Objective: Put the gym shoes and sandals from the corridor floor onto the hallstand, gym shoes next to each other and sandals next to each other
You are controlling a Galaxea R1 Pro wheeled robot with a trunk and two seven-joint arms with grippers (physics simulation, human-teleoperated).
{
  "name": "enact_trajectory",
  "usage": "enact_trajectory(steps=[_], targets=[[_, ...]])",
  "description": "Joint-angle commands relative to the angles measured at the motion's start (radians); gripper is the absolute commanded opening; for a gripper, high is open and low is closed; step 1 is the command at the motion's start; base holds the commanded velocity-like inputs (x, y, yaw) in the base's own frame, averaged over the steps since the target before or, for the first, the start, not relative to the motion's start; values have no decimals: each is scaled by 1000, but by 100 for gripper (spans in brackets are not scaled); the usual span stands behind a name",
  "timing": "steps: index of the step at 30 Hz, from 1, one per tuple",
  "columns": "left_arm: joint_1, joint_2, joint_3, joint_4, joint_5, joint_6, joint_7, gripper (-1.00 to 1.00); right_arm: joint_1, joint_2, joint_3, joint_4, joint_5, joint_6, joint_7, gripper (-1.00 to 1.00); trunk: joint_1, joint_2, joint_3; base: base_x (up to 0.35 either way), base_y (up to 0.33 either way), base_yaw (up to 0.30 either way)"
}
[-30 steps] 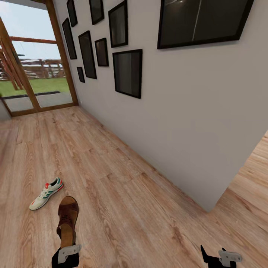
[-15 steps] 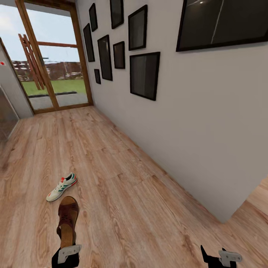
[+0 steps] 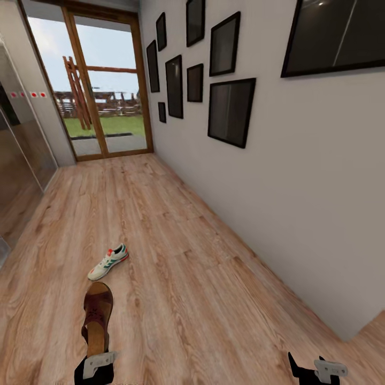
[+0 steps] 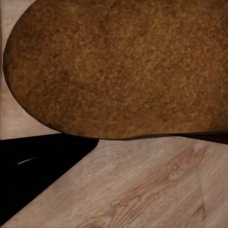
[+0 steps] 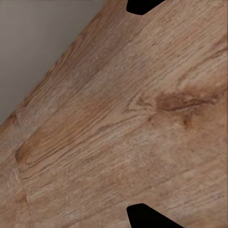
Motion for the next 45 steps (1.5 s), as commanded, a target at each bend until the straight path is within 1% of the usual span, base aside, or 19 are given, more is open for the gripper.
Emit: enact_trajectory(steps=[1,25,36,45], targets=[[-1,0,2,1,-1,-2,-3,-100,0,0,-7,1,-2,-2,10,100,0,0,0,0,0,234],[-1,-2,-4,1,-1,-3,-2,-100,0,0,-7,1,0,-2,11,100,0,0,19,9,0,245],[-1,-2,-6,1,0,-3,-2,-100,0,0,-7,1,1,-2,12,100,0,0,24,279,-11,263],[-1,-2,-5,1,1,-3,-2,-100,0,0,-7,-1,2,-2,12,100,0,0,26,331,-125,230]])
